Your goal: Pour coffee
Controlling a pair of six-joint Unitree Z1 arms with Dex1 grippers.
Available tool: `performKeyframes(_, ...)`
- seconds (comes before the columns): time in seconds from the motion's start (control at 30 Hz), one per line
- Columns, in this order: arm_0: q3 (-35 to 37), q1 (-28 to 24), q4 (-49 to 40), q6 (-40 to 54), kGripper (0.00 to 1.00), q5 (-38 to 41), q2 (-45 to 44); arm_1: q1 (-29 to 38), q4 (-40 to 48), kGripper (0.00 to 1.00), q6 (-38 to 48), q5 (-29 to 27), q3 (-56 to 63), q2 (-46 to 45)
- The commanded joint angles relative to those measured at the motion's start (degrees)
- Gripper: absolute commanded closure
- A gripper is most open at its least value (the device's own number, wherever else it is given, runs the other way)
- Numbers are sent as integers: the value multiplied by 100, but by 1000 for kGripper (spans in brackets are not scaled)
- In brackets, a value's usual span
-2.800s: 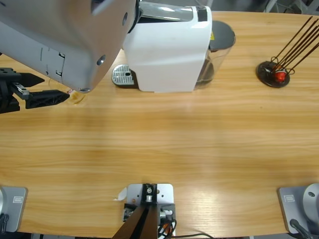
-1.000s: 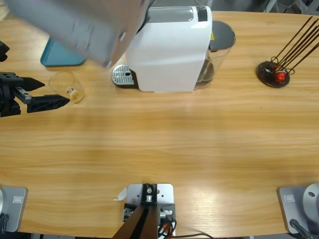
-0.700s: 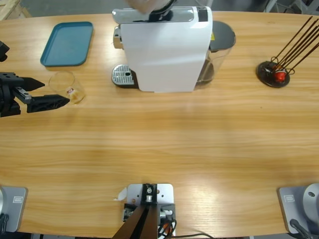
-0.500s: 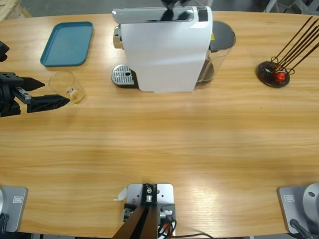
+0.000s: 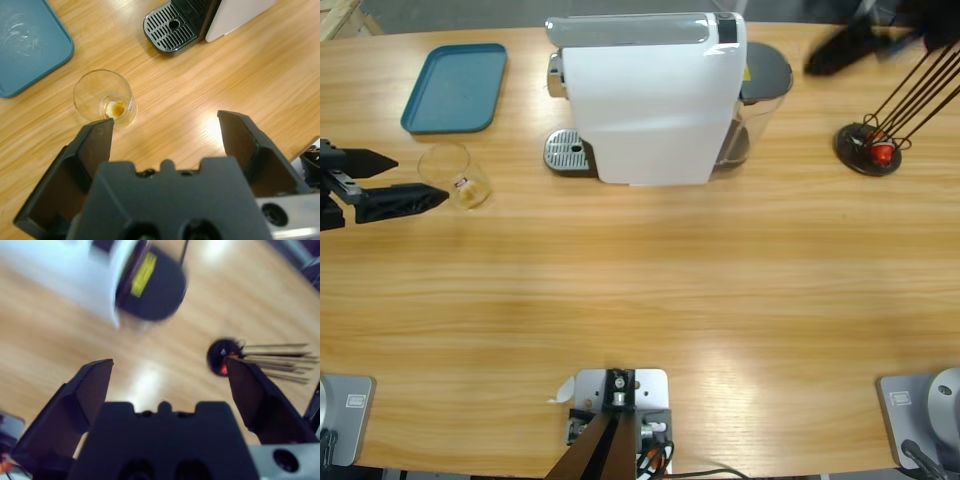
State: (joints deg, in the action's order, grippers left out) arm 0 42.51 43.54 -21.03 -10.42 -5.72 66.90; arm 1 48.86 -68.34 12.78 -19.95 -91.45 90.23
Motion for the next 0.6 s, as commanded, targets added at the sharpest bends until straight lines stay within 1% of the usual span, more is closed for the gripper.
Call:
performKeyframes(0.03,-605,-792,860,-248,87,-219,-666,-96,1074,0,181,568,2200,-1090)
performKeyframes(0.1,-1057,-791,1509,-278,87,-204,-625,-96,1264,0,214,701,2523,-1193)
performKeyframes(0.17,-1345,-792,1894,-338,87,-146,-513,-96,1369,0,224,772,2708,-1211)
performKeyframes(0.27,-1586,-785,2101,-340,87,62,-284,-96,1543,0,224,835,2970,-1200)
performKeyframes(0.37,-1837,-785,2337,-393,87,79,-228,-96,1754,0,232,942,3195,-1169)
performKeyframes(0.6,-1922,-759,2625,-417,87,76,363,-96,2063,0,293,1130,3509,-1149)
